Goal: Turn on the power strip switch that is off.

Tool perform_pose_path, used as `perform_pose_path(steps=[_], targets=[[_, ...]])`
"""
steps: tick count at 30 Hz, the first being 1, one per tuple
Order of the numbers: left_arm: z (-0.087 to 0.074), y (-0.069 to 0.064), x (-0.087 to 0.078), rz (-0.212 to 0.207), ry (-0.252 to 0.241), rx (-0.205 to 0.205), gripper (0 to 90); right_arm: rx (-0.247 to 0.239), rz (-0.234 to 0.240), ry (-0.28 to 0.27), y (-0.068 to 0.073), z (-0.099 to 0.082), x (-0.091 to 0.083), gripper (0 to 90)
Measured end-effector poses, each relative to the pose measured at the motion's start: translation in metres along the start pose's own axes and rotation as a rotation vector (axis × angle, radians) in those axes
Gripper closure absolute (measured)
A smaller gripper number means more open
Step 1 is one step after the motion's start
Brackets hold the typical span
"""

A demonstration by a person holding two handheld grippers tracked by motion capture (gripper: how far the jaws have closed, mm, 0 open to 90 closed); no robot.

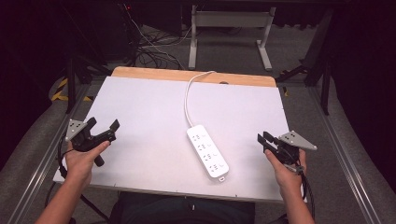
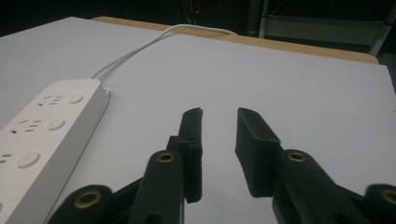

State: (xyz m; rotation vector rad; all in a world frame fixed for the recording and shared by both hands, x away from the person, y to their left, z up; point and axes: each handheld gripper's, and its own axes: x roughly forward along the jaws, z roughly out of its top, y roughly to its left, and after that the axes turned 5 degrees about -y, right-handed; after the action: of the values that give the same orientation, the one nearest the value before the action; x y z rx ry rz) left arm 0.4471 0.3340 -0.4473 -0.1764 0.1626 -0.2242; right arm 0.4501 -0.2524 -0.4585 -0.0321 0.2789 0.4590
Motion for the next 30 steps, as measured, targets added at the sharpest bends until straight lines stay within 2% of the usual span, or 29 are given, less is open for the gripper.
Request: perform_pose_path(steps=[1,4,25,28,30], targets=[[0.0000,0.0000,0.0001,-0.001,-0.001,-0.001,6.0,-0.003,0.005,0.000,0.0003,0.0003,-0.0003,78.1],[0.0000,0.0000,0.0001,-0.002,0.000,0.000,6.1,-0.005,0.009,0.003,0.0004,0.0005,-0.0005,81.5],[-0.0002,-0.0005,0.0022,-0.013,0.006,0.001,6.6,-0.015,0.047,0.036,0.0036,0.0010,-0.0010,90.0],[-0.0001,-0.0005,0.0023,-0.016,0.009,0.005,6.8,-0.008,0.055,0.051,0.0040,0.0021,-0.0017,90.0],[-0.0003,-0.0004,0.0025,-0.018,0.009,0.005,6.9,0.033,0.064,0.085,0.0042,0.0040,-0.0027,90.0]])
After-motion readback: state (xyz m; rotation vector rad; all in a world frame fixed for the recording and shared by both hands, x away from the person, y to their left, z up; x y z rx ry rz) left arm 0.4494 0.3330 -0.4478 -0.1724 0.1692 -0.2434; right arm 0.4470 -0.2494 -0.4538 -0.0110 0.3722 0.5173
